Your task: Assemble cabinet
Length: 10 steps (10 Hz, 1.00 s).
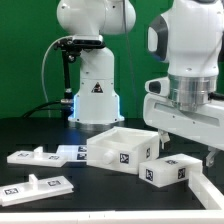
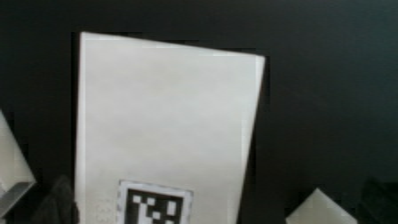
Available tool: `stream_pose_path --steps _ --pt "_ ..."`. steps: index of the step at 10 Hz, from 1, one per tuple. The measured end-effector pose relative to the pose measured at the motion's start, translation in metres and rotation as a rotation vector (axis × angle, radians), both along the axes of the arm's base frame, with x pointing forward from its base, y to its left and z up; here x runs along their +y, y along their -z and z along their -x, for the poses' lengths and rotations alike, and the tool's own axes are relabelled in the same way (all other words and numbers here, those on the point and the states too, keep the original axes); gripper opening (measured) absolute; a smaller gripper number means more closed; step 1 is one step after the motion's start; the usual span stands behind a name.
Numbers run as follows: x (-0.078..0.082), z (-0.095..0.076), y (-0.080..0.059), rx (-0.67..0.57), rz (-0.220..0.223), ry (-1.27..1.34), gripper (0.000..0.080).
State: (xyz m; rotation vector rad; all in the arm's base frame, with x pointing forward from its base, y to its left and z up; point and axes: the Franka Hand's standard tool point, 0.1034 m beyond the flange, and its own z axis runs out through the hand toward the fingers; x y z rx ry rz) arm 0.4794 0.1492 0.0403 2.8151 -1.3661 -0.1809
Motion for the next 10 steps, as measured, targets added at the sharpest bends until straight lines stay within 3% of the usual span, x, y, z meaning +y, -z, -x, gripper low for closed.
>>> stream_pose_path --steps 3,6,10 --pt "-0.001 0.004 0.003 0.007 -0.013 0.052 0.0796" --pt "0.004 0.024 0.021 0.005 0.000 0.048 0.0796" --pt "0.006 0.028 0.030 0.009 0.007 0.035 0.0769"
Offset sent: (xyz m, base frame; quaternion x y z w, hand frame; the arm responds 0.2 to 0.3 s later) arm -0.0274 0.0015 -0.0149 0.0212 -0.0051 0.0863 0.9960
